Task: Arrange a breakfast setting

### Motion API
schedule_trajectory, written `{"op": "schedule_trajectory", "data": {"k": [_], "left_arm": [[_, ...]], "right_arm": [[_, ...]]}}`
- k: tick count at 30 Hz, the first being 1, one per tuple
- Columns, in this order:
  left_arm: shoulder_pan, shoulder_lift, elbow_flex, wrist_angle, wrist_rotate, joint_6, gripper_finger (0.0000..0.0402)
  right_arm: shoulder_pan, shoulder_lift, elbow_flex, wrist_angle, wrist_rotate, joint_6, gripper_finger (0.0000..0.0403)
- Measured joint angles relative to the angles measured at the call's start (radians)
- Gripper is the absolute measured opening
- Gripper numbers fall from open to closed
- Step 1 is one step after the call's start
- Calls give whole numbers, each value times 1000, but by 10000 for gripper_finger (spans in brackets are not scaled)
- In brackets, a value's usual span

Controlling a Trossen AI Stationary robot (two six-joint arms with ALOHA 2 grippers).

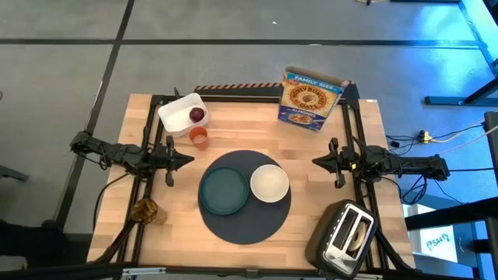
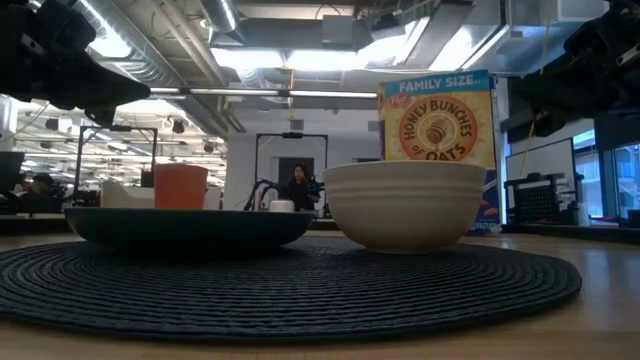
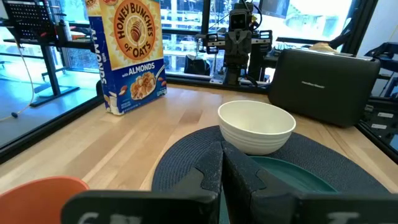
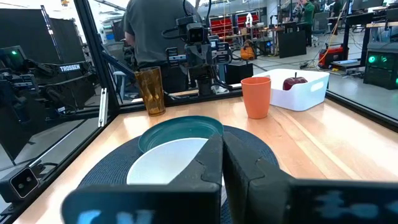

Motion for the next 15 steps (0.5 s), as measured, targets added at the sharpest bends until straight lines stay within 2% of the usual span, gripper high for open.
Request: {"op": "schedule_trajectory", "data": {"k": [4, 7, 10, 12, 15], "left_arm": [[0, 0, 0, 0, 0, 0, 0], [0, 0, 0, 0, 0, 0, 0], [0, 0, 0, 0, 0, 0, 0], [0, 0, 0, 0, 0, 0, 0], [0, 0, 0, 0, 0, 0, 0]], "right_arm": [[0, 0, -1, 12, 16, -20, 1], [0, 6, -1, 101, 136, -90, 1], [0, 5, -1, 211, 207, -96, 1], [0, 5, -1, 271, 222, -51, 1], [0, 6, -1, 340, 245, 108, 1]]}}
